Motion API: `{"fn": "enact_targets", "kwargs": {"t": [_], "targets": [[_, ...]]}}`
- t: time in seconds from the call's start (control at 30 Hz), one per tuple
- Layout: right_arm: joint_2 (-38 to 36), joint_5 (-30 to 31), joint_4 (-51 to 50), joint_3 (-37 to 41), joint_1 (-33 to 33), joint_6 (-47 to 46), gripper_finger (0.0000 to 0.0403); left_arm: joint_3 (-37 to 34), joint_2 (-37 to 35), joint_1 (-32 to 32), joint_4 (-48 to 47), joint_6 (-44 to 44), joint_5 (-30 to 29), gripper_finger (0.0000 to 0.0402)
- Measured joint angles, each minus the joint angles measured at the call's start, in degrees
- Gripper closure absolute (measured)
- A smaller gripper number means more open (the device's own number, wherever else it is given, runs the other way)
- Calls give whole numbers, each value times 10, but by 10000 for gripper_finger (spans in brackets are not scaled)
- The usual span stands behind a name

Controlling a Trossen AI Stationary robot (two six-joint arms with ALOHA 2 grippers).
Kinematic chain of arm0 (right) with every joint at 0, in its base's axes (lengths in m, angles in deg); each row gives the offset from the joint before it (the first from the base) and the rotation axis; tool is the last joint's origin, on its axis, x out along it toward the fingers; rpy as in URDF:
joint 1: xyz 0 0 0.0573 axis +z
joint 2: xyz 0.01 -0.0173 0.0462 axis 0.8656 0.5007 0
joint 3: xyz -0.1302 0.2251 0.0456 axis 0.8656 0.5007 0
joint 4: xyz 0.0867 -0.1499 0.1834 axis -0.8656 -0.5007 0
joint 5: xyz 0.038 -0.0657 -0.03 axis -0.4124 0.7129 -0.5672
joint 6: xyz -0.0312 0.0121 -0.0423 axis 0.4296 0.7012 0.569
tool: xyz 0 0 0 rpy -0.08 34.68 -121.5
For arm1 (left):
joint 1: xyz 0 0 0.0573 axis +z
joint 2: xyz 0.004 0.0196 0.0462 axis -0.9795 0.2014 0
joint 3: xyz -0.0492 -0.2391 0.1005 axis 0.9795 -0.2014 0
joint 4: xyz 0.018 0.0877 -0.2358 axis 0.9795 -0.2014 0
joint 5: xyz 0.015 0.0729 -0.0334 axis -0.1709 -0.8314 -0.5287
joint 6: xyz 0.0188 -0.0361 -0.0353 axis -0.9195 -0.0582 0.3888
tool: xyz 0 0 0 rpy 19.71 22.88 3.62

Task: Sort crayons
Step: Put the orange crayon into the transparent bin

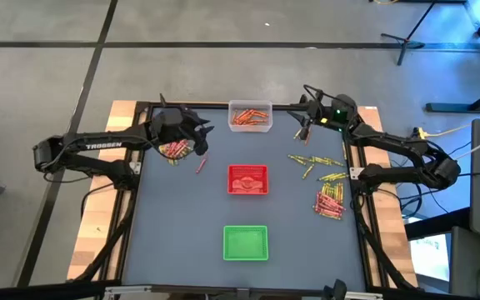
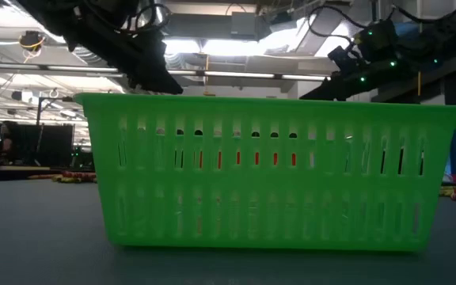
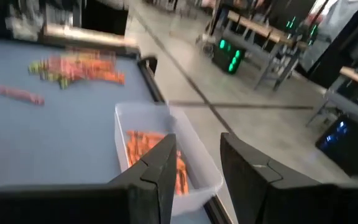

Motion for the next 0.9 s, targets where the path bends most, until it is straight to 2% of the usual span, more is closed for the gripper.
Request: {"fn": "enact_targets", "kwargs": {"t": [0.2, 0.43, 0.7, 0.9], "targets": [[0, -13, 96, 42, 1, -15, 279, 50, 2, 37, -113, 38, -6, 242], [0, -12, 95, 42, 1, -17, 279, 94, 2, 68, -252, 70, -36, 242], [0, -12, 94, 42, 1, -47, 279, 101, 11, 124, -376, 140, -30, 243], [0, -12, 86, 42, 1, -50, 279, 101, 69, 173, -382, 160, 5, 243]]}}
